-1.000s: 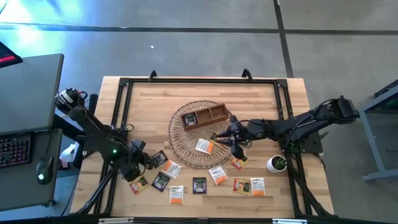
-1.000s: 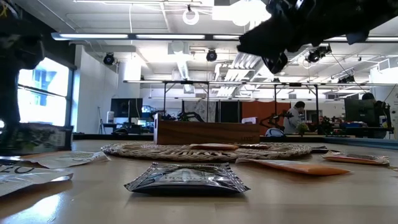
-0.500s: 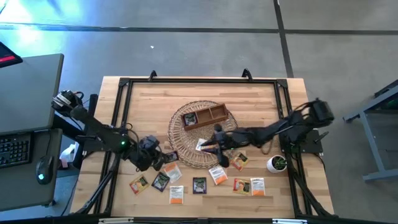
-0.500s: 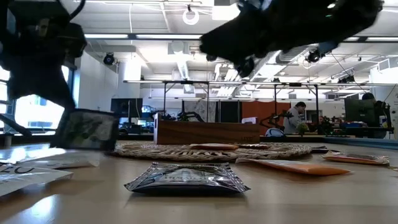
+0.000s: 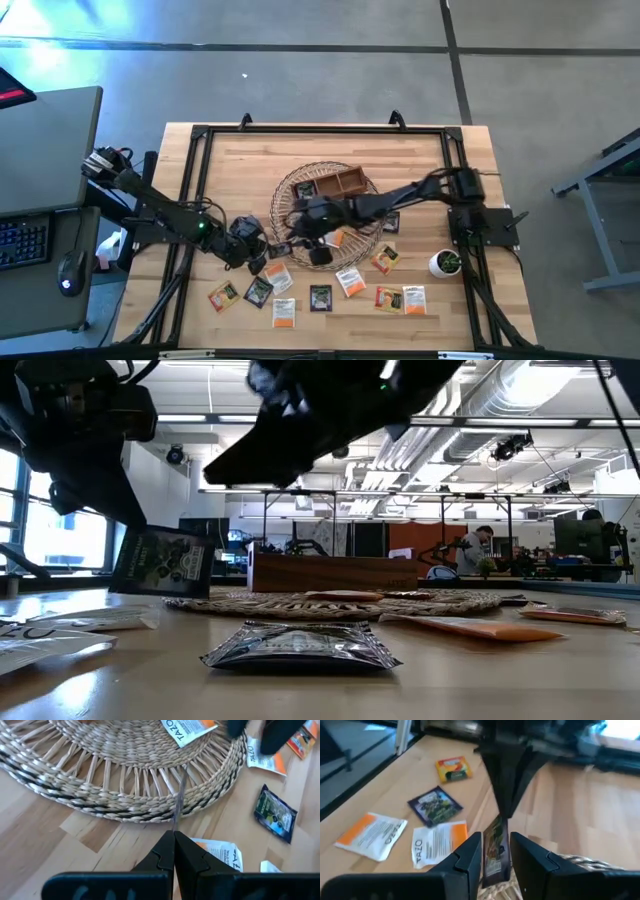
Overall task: Pick & Place Tea
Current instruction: Put the violet tea bag into the left section of the brown wooden organizer
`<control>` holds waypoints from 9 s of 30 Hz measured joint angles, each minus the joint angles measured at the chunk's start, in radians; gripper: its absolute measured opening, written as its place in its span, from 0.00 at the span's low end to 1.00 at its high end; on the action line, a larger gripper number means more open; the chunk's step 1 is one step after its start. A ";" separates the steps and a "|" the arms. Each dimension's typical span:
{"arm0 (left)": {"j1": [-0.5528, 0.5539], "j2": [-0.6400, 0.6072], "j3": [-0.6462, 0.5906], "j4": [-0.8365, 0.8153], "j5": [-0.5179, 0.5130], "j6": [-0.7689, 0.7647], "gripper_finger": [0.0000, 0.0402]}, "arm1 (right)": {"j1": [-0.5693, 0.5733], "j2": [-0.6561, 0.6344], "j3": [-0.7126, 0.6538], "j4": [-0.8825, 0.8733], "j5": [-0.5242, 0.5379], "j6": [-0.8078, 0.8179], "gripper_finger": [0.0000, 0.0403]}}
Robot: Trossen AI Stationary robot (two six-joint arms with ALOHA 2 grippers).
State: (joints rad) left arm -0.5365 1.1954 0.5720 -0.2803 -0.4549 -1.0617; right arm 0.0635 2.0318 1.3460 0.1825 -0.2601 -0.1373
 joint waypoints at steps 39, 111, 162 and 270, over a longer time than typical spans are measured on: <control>0.000 0.000 0.000 -0.004 -0.114 0.201 0.22 | 0.016 0.206 0.162 -0.130 0.014 0.186 0.05; 0.320 0.174 0.005 0.905 0.082 0.875 0.05 | -0.033 -0.369 -0.627 0.668 0.180 0.321 0.16; 0.805 0.194 0.006 0.512 0.521 0.842 0.32 | -0.048 -0.569 -0.628 -0.045 0.564 0.286 0.25; 0.401 -0.145 0.249 -0.213 0.368 0.615 0.28 | 0.043 -0.568 -0.628 -0.058 0.282 0.276 0.25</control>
State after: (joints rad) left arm -0.1352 1.0501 0.8209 -0.4931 -0.0867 -0.4466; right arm 0.1066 1.4639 0.7185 0.1243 0.0217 0.1384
